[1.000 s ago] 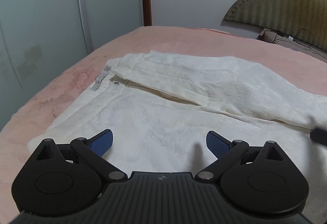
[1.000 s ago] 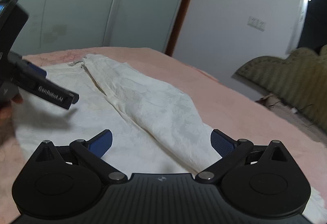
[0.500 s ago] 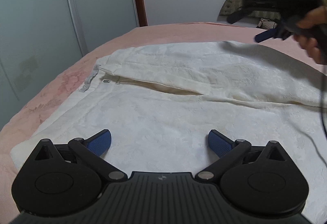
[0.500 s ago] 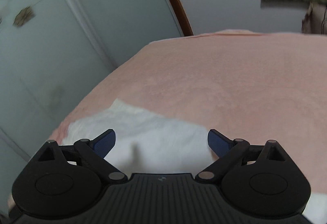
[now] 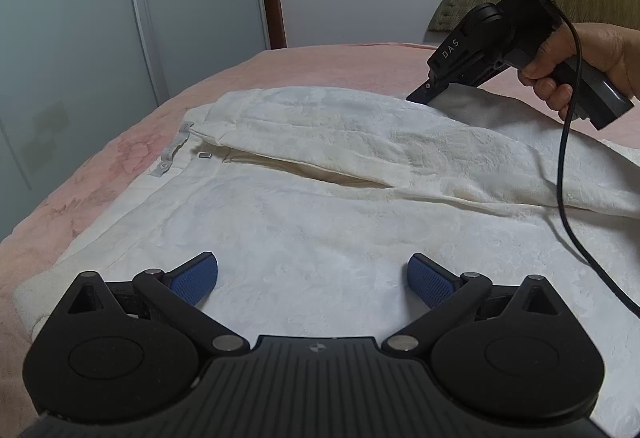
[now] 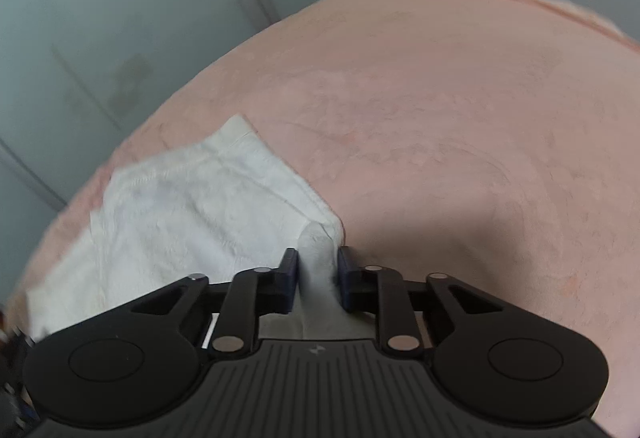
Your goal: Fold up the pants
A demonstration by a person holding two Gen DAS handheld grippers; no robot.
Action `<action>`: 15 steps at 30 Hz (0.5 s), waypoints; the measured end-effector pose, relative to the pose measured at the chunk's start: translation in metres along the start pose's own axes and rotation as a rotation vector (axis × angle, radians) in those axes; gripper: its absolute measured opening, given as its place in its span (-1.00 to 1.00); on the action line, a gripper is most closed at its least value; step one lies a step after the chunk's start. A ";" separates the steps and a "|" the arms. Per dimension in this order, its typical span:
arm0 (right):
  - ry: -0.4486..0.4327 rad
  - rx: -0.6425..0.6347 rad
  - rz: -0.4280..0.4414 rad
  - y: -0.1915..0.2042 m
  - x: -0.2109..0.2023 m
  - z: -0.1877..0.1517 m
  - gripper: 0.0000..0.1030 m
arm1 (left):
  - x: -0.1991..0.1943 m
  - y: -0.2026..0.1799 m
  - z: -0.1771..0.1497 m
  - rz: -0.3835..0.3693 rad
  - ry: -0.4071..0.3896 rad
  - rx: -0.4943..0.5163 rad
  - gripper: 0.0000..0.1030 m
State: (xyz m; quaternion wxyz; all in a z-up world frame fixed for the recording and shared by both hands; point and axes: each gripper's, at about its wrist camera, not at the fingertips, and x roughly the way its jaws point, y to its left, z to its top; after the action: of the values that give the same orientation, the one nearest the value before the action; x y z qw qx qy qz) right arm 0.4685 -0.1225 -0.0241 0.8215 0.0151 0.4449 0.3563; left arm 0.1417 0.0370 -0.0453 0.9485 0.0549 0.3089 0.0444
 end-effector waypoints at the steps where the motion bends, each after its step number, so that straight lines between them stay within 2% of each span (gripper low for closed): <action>1: -0.019 -0.017 -0.023 0.007 -0.004 -0.004 -0.77 | 0.000 0.000 0.000 -0.001 0.000 -0.002 1.00; 5: -0.125 -0.155 -0.110 0.052 -0.028 -0.021 -0.81 | -0.001 0.004 0.001 -0.021 -0.006 -0.033 0.98; 7: -0.164 -0.287 -0.182 0.088 -0.043 -0.032 -0.81 | -0.004 0.014 0.002 -0.033 -0.022 -0.087 0.95; 12: -0.214 -0.591 -0.286 0.174 -0.073 -0.085 -0.81 | -0.023 0.067 0.008 -0.055 -0.094 -0.394 0.95; 15: -0.226 -0.736 -0.312 0.218 -0.085 -0.130 -0.81 | -0.035 0.101 0.007 -0.117 -0.123 -0.550 0.97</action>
State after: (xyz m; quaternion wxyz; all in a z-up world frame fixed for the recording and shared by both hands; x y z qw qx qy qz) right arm 0.2171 -0.0490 0.0330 0.8600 -0.3082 0.1917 0.3588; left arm 0.1131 0.1325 -0.0061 0.9457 -0.2195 0.2298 0.0682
